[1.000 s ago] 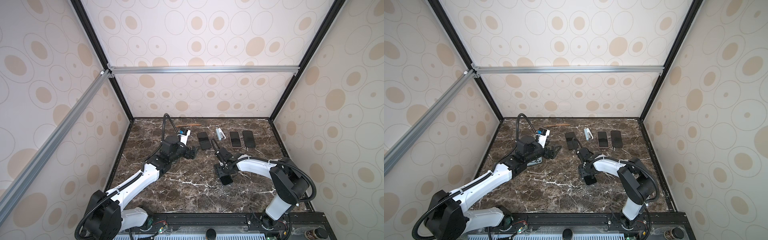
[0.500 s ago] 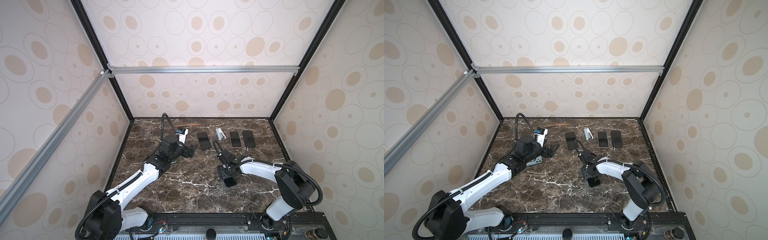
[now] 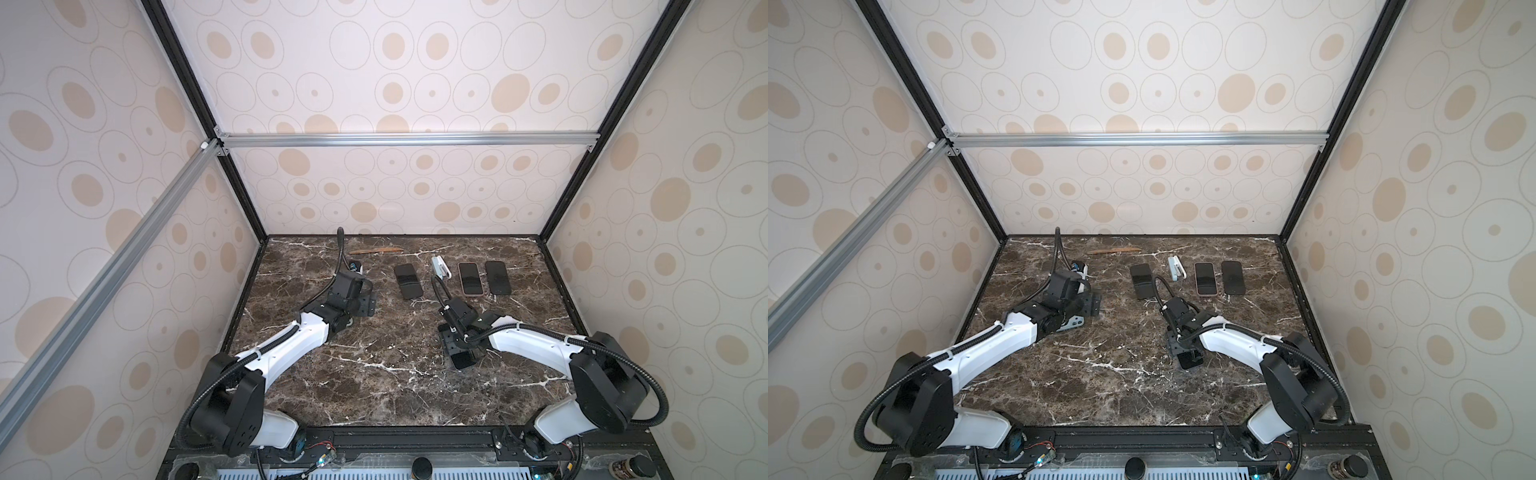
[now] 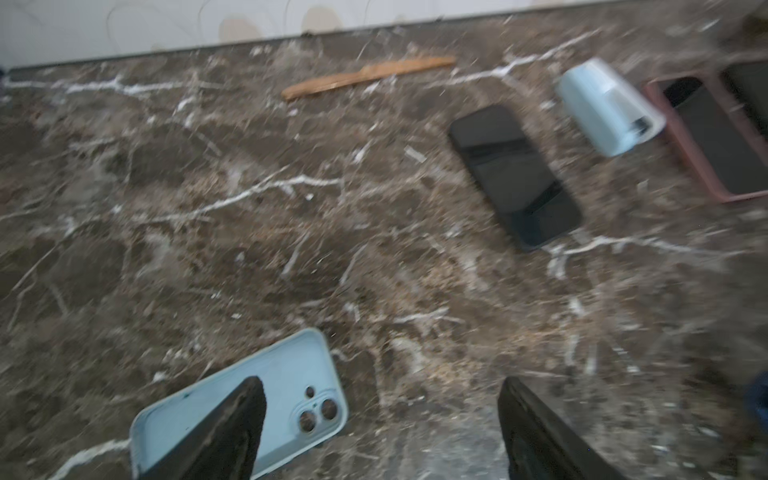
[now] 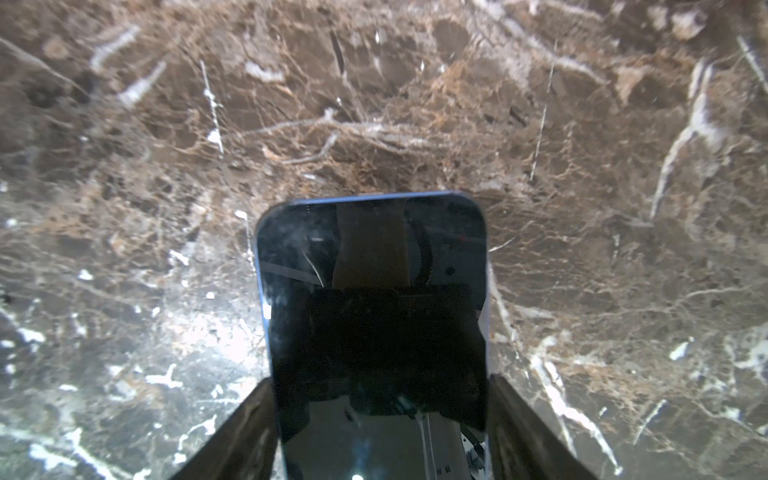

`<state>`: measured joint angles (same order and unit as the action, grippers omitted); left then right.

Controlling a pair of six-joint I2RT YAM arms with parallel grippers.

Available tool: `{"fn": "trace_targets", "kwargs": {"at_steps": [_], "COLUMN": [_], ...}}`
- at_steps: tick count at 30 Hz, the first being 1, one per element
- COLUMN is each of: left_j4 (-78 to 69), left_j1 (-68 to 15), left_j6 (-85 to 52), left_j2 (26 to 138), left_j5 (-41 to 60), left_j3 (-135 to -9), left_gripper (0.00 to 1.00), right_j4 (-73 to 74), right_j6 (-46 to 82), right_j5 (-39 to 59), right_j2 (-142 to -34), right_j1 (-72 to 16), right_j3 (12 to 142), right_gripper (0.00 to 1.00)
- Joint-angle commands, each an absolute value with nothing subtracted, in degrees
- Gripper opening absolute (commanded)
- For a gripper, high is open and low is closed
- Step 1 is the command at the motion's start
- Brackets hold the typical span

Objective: Put the phone into the phone case
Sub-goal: 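Lift the black phone with the right gripper and hold it upright, then grasp the pale blue phone case with the left gripper and lift it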

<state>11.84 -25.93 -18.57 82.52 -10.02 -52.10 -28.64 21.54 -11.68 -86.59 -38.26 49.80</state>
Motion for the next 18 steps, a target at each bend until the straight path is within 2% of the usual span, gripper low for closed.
{"fn": "trace_targets", "kwargs": {"at_steps": [1, 9, 18], "left_j4": [19.44, 16.26, 15.68], "left_j1": [-22.72, -19.95, -17.05], "left_j6": [-21.66, -23.39, -23.38], "left_j2": [85.7, 89.74, 92.91], "left_j5": [-13.67, -7.18, -5.33], "left_j3": [-51.97, -49.42, -51.13], "left_gripper": [0.85, 0.83, 0.78], "right_j4": [-27.93, -25.62, -24.63], "right_j6": [20.66, 18.61, 18.4], "right_j5": [-11.35, -8.84, -7.91], "right_j2": [-84.99, -84.81, -83.24], "right_j1": [-38.64, -38.65, -38.61], "right_j3": [50.71, 50.88, 49.01], "right_gripper": [0.32, 0.33, 0.33]}}
